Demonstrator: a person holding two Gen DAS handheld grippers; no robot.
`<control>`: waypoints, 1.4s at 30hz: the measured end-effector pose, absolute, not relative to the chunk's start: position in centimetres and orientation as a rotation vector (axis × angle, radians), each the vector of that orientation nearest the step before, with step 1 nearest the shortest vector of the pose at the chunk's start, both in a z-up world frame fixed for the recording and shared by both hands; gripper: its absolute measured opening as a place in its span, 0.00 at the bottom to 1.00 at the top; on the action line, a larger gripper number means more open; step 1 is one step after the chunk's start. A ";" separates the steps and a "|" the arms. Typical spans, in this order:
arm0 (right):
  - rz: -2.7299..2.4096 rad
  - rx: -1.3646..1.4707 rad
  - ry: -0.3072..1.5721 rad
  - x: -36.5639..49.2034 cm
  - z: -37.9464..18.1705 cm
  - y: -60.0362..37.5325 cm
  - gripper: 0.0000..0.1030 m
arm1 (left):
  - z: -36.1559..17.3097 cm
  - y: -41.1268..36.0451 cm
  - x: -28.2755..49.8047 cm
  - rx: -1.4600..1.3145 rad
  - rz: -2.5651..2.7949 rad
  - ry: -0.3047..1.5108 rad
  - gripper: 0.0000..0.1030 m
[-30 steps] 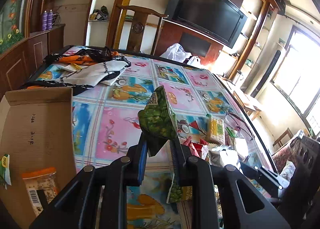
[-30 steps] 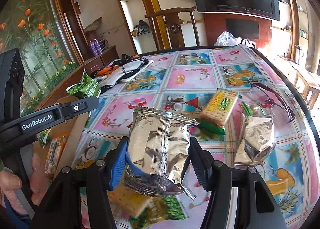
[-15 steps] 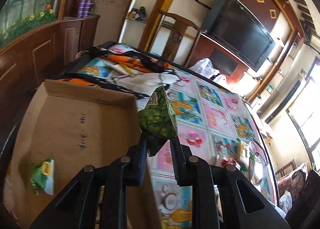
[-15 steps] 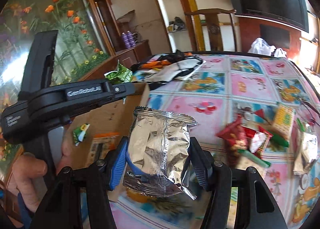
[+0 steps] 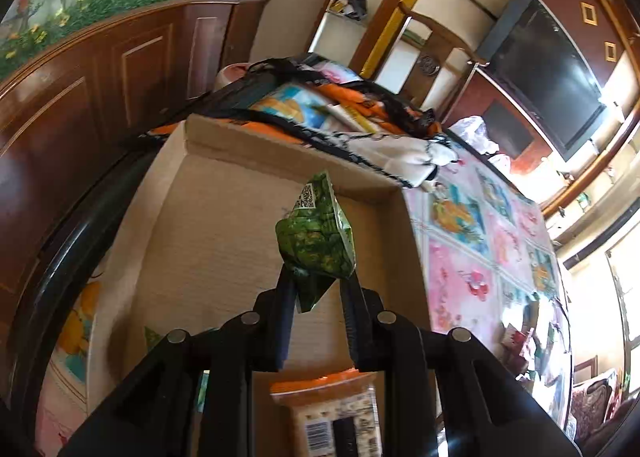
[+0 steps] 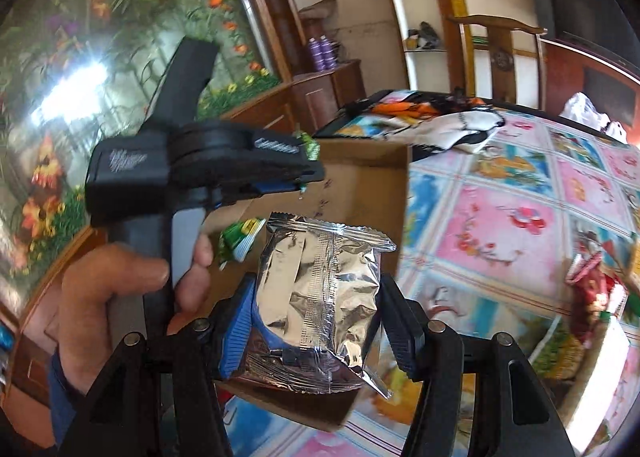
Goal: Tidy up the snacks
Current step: 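Carry the green bag and silver foil bag over the cardboard box, then release the green bag with the left tool while the right drops the silver bag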
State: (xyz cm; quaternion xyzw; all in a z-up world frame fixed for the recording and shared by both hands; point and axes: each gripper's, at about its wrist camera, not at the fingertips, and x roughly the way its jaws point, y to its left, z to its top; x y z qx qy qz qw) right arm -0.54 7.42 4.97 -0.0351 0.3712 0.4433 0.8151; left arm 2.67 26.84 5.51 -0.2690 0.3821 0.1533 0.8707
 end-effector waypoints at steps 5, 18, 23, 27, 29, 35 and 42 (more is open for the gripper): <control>0.959 -0.131 0.814 -1.0 3.3 8.7 0.62 | 4.7 26.9 2.8 -0.556 0.352 0.839 0.21; 0.960 -0.181 0.786 -1.7 2.1 8.9 0.62 | 4.2 26.7 3.0 -0.525 0.382 0.867 0.21; 0.956 -0.177 0.781 -1.7 2.2 8.7 0.62 | 4.2 26.8 2.9 -0.534 0.387 0.863 0.23; 0.931 -0.184 0.762 -1.7 2.2 8.7 0.63 | 4.5 26.9 2.7 -0.540 0.391 0.841 0.26; 0.935 -0.178 0.763 -1.5 2.2 8.7 0.63 | 4.8 27.1 2.4 -0.548 0.392 0.822 0.28; 0.933 -0.098 0.788 0.0 3.1 8.2 0.62 | 5.3 27.8 1.9 -0.561 0.418 0.800 0.30; 0.894 -0.042 0.848 3.9 4.2 9.8 0.62 | 5.2 28.7 1.2 -0.610 0.433 0.781 0.30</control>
